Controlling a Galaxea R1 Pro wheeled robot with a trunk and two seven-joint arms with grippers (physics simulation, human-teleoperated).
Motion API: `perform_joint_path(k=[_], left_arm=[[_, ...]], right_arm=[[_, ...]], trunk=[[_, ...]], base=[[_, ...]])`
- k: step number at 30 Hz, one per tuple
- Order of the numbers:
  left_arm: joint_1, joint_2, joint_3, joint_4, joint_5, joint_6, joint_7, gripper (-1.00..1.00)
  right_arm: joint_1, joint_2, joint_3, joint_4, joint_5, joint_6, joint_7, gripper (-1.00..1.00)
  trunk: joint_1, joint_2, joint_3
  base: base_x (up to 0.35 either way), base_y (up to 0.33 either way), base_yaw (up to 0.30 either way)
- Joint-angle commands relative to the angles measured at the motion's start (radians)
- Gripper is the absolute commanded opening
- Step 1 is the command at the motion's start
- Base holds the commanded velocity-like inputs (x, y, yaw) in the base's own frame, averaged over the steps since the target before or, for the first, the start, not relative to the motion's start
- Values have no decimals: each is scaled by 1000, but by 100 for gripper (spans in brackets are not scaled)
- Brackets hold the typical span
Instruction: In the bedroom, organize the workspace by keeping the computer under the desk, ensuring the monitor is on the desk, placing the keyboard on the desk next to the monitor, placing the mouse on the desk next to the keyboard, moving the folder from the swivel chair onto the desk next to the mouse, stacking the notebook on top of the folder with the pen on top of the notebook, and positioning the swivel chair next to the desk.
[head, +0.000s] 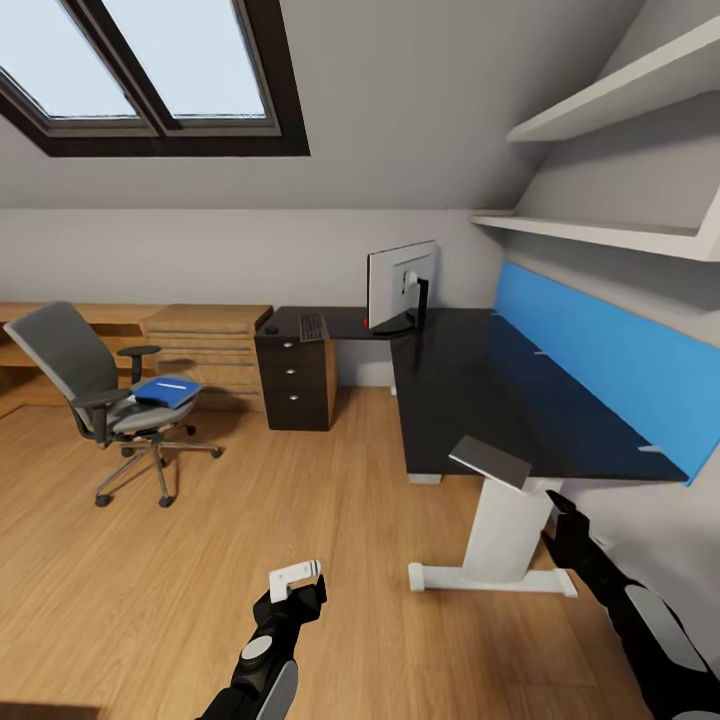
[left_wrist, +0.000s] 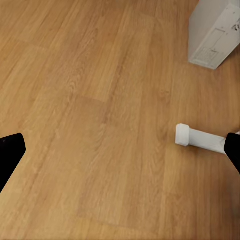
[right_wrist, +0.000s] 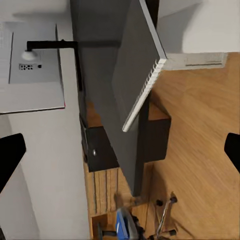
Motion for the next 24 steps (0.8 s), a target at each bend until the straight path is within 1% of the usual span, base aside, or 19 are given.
perform_joint_path(k=[1, 2, 3, 13, 20, 21, 22, 24], left_arm=[[-1, 0, -2, -2, 6, 3, 7, 100], [-1, 0, -2, -1, 6, 3, 7, 100], [-1, 1, -2, -1, 6, 3, 7, 100], [-1, 1, -2, 1, 7, 3, 7, 100], [-1, 2, -2, 2, 9, 3, 7, 100], [-6, 7, -8, -4, 14, -3, 1, 100], [-12, 6, -7, -10, 13, -8, -4, 100], [-23, 1, -5, -21, 13, -20, -15, 100]], right_arm=[[-1, 0, -3, 1, -13, 11, 0, 100], [0, -1, -4, 1, -27, 19, -4, 100], [0, -1, -5, 2, -33, 22, -5, 100], [0, 2, -5, 2, -42, 25, 0, 100], [0, 0, -5, 2, -42, 25, 1, 100], [-6, 6, -11, -4, -36, 31, 7, 100], [-12, 12, -16, -9, -31, 37, 13, 100], [-23, 14, -18, -21, -21, 36, 24, 100]], trunk=[[4, -8, -4], [8, -15, -7], [12, -22, -11], [50, -92, -42], [77, -141, -64], [77, -141, -64], [77, -141, -64], [77, -141, -64]], base=[[0, 0, 0], [0, 0, 0], [0, 0, 0], [0, 0, 0], [0, 0, 0], [0, 0, 0], [0, 0, 0], [0, 0, 0]])
